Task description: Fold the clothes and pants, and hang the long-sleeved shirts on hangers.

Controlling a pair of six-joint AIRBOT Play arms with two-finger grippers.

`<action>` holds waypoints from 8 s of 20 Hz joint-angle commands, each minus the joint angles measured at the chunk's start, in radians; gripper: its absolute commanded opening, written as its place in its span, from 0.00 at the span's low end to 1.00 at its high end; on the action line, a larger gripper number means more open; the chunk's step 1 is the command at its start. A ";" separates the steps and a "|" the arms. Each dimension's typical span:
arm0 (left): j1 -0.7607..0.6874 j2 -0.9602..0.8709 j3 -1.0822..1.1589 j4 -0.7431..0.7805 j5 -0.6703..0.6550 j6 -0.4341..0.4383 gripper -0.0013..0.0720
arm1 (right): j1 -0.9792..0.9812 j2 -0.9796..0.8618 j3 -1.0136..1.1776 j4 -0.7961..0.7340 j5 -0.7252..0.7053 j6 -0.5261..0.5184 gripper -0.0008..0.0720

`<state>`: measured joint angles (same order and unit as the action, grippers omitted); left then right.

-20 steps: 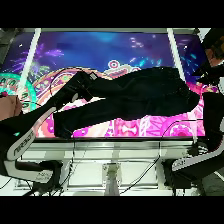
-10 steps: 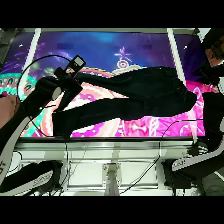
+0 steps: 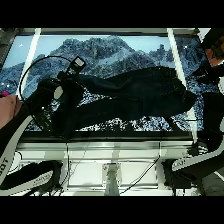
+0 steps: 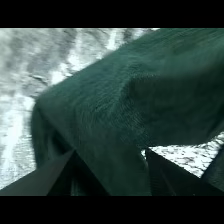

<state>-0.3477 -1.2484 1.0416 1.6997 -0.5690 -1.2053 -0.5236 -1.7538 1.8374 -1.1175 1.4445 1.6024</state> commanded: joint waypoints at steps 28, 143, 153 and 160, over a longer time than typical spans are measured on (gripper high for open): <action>0.814 -0.235 -0.289 -1.415 -0.310 0.146 0.64 | -0.001 -0.047 0.000 0.146 0.021 -0.027 0.57; -0.332 0.006 -0.316 0.421 -0.566 -0.459 0.04 | -0.087 -0.001 -0.363 0.249 0.056 -0.374 0.55; -0.344 0.391 -0.233 0.333 -0.966 -0.489 0.03 | -0.087 -0.001 -0.363 0.249 0.056 -0.374 0.55; -0.330 0.659 -0.225 0.391 -1.109 -0.441 0.03 | -0.087 -0.001 -0.363 0.267 0.061 -0.337 0.53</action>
<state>-0.6865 -0.6617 0.8127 2.0460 -1.6657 -1.6791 -0.6109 -1.7546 1.4746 -0.8619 1.5028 1.2381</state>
